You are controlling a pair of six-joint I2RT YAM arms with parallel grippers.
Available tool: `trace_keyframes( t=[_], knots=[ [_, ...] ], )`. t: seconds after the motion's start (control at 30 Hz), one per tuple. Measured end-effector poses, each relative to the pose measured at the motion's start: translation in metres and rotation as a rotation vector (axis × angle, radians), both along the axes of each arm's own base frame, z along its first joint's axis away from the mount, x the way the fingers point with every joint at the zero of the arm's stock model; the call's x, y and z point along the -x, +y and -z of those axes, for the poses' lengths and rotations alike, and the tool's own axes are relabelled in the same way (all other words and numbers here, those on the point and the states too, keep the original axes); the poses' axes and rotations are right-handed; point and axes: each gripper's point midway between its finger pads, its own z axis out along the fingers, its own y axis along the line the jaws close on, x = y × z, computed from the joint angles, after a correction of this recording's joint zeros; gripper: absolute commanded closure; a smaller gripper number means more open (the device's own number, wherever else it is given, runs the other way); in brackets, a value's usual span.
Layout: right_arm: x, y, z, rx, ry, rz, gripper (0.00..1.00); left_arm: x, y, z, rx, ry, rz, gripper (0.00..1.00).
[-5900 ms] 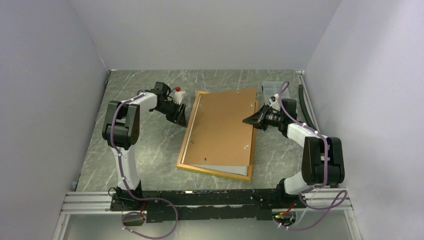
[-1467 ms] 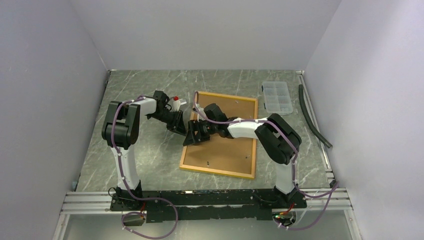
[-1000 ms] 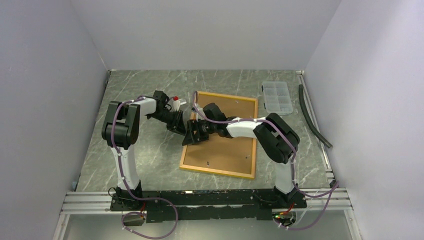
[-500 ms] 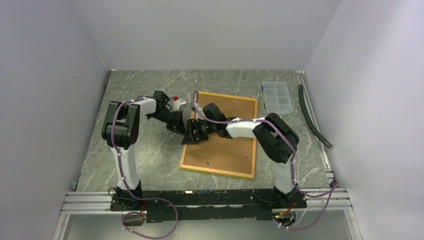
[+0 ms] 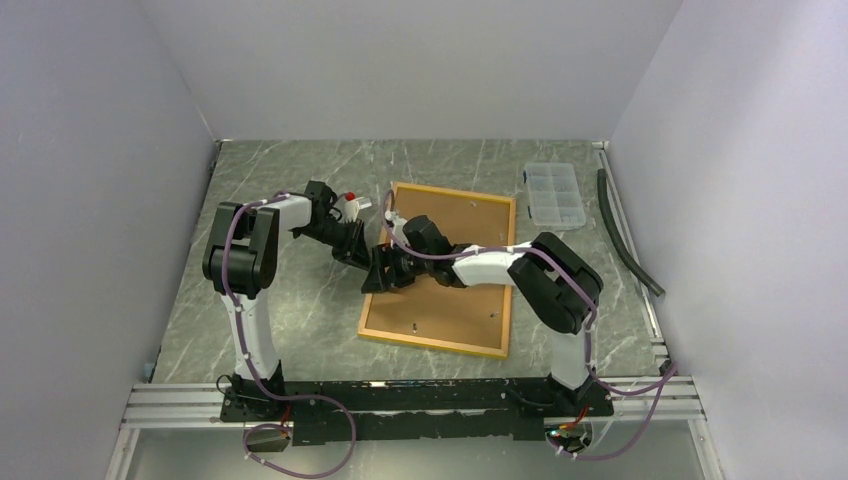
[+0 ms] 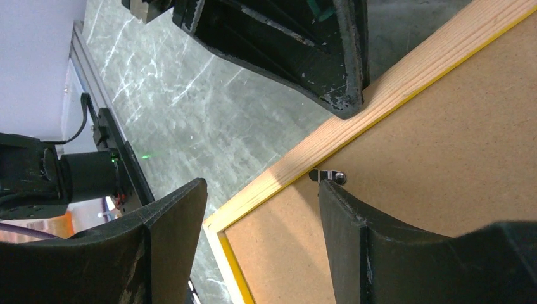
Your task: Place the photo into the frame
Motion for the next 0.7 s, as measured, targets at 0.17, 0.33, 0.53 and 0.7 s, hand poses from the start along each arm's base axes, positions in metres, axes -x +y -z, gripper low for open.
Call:
trace_keyframes(
  t=[0.17, 0.33, 0.53, 0.7],
  knots=[
    [0.0038, 0.0021, 0.0003, 0.0, -0.026, -0.005, 0.31, 0.0, -0.0001, -0.0002, -0.001, 0.004, -0.003, 0.84],
    [0.0074, 0.0055, 0.0003, -0.004, -0.037, -0.011, 0.31, 0.0, -0.0002, -0.0003, -0.001, 0.006, -0.005, 0.85],
    [0.0068, 0.005, 0.0009, -0.003, -0.049, 0.003, 0.32, 0.0, -0.0003, -0.0004, 0.0, 0.006, -0.005, 0.85],
    [0.0045, 0.004, 0.0023, 0.005, -0.07, 0.029, 0.32, 0.0001, -0.0004, -0.0005, 0.0, 0.006, -0.005, 0.86]
  ],
)
